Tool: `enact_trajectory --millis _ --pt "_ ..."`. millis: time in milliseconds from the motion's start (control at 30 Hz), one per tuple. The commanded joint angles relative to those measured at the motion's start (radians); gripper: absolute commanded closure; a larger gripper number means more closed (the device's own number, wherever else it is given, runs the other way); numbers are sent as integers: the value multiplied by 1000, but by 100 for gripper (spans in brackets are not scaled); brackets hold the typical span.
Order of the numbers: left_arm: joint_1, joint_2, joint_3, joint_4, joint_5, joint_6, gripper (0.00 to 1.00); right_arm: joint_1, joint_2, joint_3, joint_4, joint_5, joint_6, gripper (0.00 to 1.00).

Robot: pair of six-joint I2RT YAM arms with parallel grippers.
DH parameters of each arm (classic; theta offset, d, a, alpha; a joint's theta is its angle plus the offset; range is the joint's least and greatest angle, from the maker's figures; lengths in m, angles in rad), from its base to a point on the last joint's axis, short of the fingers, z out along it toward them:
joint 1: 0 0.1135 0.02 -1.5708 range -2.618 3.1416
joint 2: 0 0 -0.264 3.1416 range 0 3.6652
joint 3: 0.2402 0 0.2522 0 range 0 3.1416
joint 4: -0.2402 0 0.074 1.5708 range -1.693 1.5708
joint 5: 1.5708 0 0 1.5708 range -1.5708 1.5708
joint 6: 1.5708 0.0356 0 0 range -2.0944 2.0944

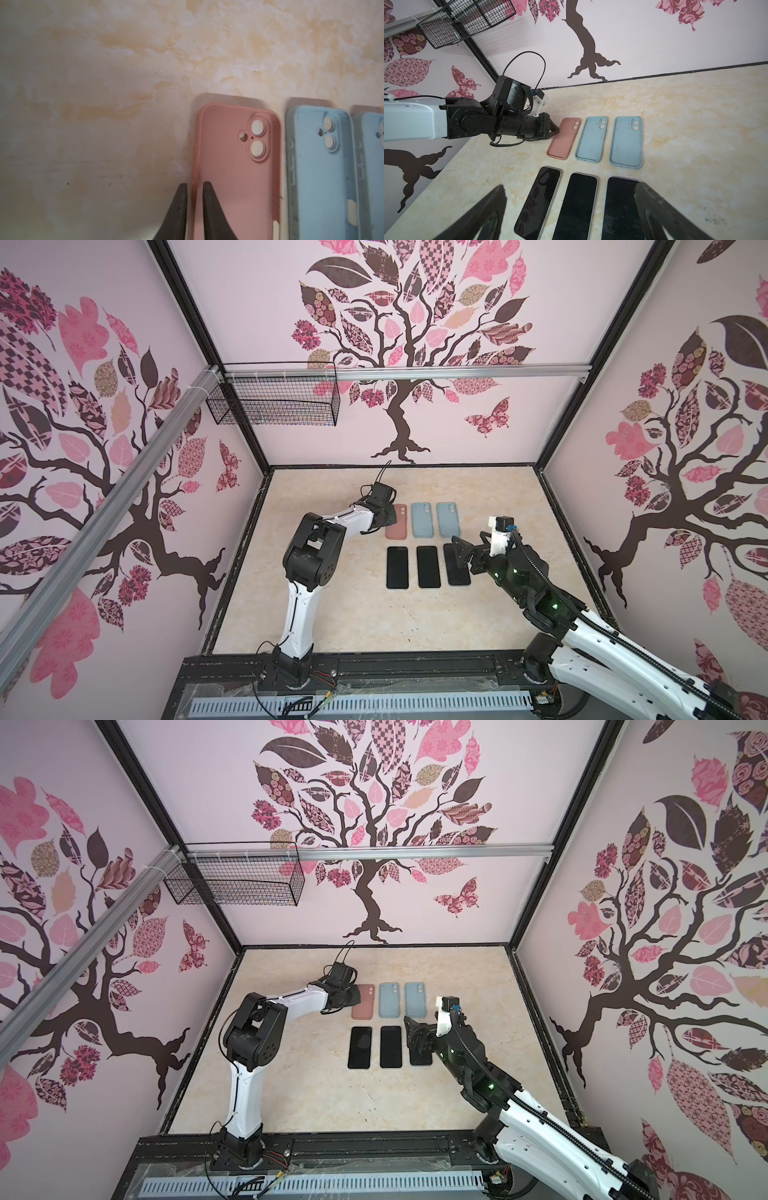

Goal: Take the phone out of the phone case

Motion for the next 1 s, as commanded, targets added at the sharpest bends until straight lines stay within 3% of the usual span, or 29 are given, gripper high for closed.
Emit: enact_trajectory --millis 0,267,467,633,800,967 --pt "6 16 41 -7 7 -2 78 -2 -2 38 -3 -1 1 1" --pt "5 -151 -36 -1 -12 31 62 -2 105 32 -12 111 -58 1" --pt "7 -442 -265 106 -60 73 31 -24 170 61 33 0 -137 1" --pt "34 -706 -516 248 -118 100 14 -92 248 88 122 -105 -151 1" --pt "121 -917 -728 388 -166 101 3 -199 320 99 229 -148 -174 1" --pt "174 -1043 -904 570 -319 235 2 -424 402 116 258 -205 -144 1"
